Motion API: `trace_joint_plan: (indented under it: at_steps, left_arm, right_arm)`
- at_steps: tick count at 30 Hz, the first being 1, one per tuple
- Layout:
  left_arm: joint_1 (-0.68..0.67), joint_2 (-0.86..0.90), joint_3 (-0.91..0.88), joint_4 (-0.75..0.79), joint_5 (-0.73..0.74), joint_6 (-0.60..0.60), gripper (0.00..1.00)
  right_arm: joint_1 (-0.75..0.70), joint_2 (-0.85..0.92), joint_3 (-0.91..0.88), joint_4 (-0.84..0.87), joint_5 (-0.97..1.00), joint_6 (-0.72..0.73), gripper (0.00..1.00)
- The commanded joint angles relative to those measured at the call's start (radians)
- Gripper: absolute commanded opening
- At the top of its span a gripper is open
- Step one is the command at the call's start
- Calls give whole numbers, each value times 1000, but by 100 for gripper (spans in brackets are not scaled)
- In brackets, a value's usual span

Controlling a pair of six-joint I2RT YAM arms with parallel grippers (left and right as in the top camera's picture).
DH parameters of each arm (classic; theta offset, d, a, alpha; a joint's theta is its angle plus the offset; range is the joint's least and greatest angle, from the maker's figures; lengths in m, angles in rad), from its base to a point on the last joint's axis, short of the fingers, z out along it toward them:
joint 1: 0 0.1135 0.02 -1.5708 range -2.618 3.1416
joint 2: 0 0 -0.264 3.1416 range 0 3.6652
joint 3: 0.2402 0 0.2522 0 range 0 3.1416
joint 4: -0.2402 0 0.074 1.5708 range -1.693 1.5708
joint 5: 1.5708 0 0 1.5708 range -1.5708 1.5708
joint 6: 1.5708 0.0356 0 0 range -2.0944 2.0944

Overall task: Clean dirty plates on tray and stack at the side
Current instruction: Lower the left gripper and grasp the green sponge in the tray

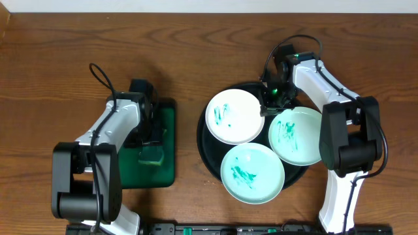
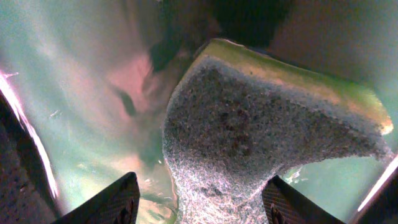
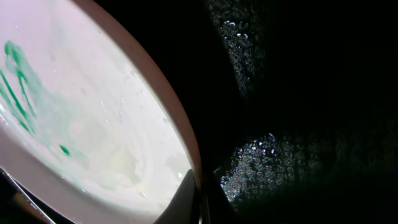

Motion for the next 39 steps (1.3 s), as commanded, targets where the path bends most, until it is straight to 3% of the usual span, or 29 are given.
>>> trace_joint_plan:
  at_steps: [1,10,17,24,39]
  left_arm:
    - [7,-16,4,-13,-17,-12,64]
    - [7,-132,4,-28,27,53,64]
    - [7,-131,2,-15,164,178,64]
    - [8,-90,-3,5,159,182,69]
    - [9,-70,-87,103,148,156,69]
  right_arm:
    - [8,11,11,-5,-30,-18,1]
    - [8,11,11,-5,-32,-21,2]
    - [8,11,11,-4,-32,-21,2]
    - [8,11,11,-3,-32,-23,2]
    - [8,11,11,-3,-32,-34,2]
